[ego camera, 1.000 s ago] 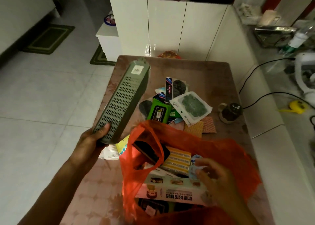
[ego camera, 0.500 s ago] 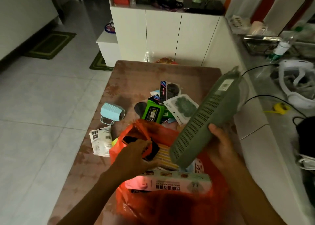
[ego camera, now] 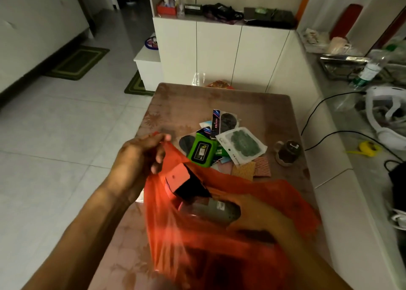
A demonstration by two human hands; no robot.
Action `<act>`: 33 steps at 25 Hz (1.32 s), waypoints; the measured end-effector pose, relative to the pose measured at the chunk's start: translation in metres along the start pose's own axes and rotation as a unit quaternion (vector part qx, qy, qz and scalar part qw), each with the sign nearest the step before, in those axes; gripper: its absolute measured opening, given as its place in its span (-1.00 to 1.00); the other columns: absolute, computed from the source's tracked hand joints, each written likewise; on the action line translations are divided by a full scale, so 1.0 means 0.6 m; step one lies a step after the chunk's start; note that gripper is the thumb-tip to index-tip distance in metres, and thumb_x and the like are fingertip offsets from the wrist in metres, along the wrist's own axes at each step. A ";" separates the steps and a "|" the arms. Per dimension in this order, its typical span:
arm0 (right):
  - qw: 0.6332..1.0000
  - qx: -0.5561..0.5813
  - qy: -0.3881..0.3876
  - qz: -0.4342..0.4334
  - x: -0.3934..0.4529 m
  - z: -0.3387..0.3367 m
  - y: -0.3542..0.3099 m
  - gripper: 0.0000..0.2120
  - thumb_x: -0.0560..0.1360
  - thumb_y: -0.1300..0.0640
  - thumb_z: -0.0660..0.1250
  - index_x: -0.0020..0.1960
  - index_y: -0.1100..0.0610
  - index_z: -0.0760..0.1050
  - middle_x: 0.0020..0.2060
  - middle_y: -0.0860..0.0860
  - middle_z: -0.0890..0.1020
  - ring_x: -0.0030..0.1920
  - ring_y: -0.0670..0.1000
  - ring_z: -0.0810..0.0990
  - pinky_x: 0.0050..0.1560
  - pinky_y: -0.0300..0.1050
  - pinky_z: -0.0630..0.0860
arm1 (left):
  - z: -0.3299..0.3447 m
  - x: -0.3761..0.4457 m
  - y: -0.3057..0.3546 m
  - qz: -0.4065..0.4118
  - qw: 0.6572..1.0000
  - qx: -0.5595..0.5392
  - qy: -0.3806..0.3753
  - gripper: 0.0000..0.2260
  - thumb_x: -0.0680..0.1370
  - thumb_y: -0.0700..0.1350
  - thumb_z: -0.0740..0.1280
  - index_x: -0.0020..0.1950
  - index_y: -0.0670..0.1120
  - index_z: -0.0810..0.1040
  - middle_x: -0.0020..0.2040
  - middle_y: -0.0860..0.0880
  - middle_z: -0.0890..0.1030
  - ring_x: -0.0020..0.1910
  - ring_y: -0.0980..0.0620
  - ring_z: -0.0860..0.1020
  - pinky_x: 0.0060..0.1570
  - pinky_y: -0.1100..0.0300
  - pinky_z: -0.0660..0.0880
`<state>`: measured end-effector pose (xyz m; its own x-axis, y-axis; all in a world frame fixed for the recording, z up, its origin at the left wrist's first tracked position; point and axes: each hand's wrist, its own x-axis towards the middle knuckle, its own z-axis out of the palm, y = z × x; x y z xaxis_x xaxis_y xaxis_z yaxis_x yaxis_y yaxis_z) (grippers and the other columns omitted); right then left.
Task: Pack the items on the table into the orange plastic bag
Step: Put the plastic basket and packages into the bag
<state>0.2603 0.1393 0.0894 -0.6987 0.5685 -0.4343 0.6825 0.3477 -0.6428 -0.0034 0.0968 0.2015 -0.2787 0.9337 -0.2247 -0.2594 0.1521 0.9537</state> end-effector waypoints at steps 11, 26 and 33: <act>0.923 0.001 0.344 0.175 -0.034 0.022 0.049 -0.31 0.44 -0.05 0.44 0.48 -0.06 0.24 0.48 -0.01 0.28 0.45 0.07 0.27 0.40 0.11 0.29 | 0.015 -0.056 0.000 0.036 0.988 0.121 -0.091 -0.69 0.59 -0.03 0.16 -0.04 -0.18 0.63 -0.54 -0.15 0.39 -0.60 -0.02 0.27 -0.60 0.27 0.23; 0.699 0.466 0.539 0.067 -0.151 -0.157 -0.041 -0.81 0.58 0.18 0.25 -0.17 0.02 0.55 -0.45 -0.02 0.44 -0.49 -0.07 0.37 -0.49 -0.20 0.37 | -0.030 -0.067 -0.156 -0.080 0.983 0.159 0.033 -0.74 0.58 -0.21 0.24 -0.27 -0.18 0.61 -0.48 -0.09 0.56 -0.53 0.05 0.47 -0.54 0.30 0.34; 0.824 0.141 0.456 0.304 -0.092 -0.064 -0.033 -0.39 0.46 0.00 0.40 0.41 -0.07 0.18 0.24 0.07 0.49 0.18 0.21 0.52 0.14 0.19 0.48 | -0.130 -0.042 -0.213 -0.112 0.957 0.097 0.248 -0.60 0.62 0.07 0.12 -0.05 -0.19 0.60 -0.18 -0.20 0.62 -0.25 -0.13 0.53 -0.29 0.11 0.41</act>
<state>0.2937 0.1298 0.1504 0.2940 0.9428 -0.1569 0.6806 -0.3218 -0.6582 -0.0354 0.0287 0.0698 -0.6543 0.6087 -0.4488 -0.2002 0.4329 0.8789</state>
